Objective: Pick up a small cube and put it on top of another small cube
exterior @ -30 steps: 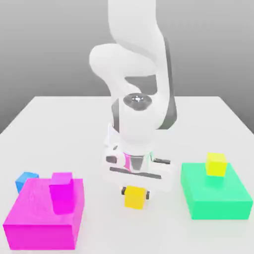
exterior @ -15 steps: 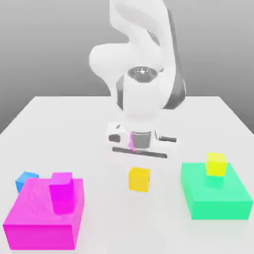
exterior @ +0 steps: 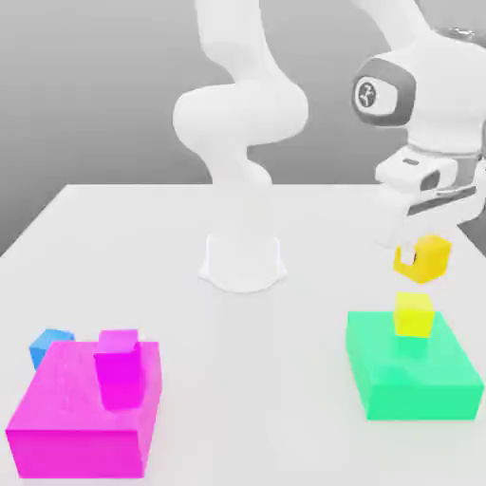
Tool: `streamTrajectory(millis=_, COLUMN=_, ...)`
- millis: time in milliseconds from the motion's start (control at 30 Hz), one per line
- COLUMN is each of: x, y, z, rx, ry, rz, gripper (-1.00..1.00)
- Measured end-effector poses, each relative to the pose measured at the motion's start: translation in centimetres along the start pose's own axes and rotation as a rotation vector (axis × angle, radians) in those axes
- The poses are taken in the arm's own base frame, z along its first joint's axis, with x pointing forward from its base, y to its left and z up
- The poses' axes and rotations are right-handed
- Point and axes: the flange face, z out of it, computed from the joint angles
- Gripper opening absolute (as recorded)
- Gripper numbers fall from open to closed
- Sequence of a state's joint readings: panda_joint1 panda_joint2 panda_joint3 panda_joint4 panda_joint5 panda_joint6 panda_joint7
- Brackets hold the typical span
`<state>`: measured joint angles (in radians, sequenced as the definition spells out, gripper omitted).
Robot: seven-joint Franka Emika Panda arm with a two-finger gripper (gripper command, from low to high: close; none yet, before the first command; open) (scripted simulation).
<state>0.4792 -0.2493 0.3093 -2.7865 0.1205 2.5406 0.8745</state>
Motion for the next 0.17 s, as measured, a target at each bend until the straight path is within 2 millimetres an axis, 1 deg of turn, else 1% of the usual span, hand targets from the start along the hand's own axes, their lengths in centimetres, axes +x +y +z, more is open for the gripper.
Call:
streamTrajectory(millis=67, x=-0.2, y=-0.1, z=1.9, rx=0.003, ry=-0.001, rz=-0.004, gripper=-1.00)
streamTrajectory(millis=100, x=-0.3, y=-0.1, z=2.6, rx=0.006, ry=-0.002, rz=-0.006, gripper=1.00)
streamTrajectory(millis=167, x=-0.3, y=-0.1, z=2.6, rx=0.006, ry=-0.002, rz=-0.006, gripper=1.00)
